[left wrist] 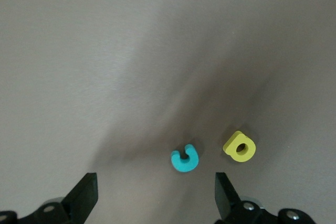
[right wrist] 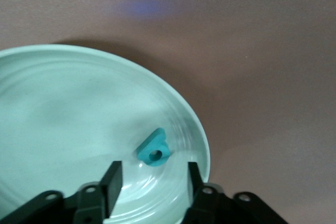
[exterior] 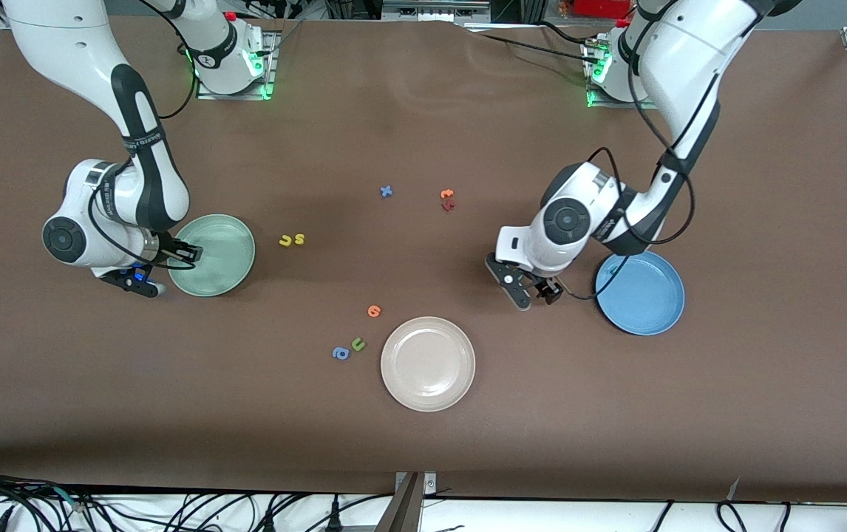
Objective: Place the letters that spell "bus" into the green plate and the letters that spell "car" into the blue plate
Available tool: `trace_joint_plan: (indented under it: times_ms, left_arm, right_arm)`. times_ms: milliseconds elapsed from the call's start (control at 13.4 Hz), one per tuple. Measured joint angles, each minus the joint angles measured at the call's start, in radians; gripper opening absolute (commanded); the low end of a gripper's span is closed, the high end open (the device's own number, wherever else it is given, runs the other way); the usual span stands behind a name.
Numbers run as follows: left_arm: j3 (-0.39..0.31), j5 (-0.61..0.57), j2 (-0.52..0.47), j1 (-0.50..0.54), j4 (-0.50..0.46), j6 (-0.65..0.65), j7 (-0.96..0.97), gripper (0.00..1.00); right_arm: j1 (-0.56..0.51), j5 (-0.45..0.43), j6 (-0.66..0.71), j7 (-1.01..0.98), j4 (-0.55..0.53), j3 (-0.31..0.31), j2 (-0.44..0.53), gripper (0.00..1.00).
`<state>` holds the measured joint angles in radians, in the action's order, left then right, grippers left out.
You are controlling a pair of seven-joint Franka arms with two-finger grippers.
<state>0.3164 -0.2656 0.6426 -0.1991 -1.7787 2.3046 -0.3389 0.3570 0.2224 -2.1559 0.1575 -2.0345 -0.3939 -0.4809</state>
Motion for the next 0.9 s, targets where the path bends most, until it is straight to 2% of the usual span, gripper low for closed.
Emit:
trace_joint_plan:
  times_ms: [224, 448, 597, 746, 896]
  left_arm:
    - [0.0, -0.01, 0.023, -0.018, -0.006, 0.007, -0.001, 0.99]
    - [-0.001, -0.039, 0.029, -0.02, -0.028, 0.017, -0.002, 0.98]
    - [-0.001, -0.054, 0.034, -0.02, -0.044, 0.058, -0.002, 0.86]
    - [-0.001, -0.054, 0.035, -0.02, -0.057, 0.084, -0.003, 0.81]
    - [-0.001, -0.085, 0.035, -0.022, -0.057, 0.09, -0.003, 0.64]
  right_arm:
    - [0.007, 0.008, 0.141, 0.11, 0.058, 0.013, 0.053, 0.99]
    - [0.047, 0.009, 0.195, 0.371, 0.096, 0.09, 0.113, 0.98]
    - [0.08, 0.009, 0.151, 0.573, 0.096, 0.165, 0.12, 0.98]
    - [0.096, 0.009, 0.077, 0.716, 0.085, 0.23, 0.107, 0.98]
    - [0.098, 0.009, -0.009, 0.786, 0.053, 0.271, 0.087, 0.98]
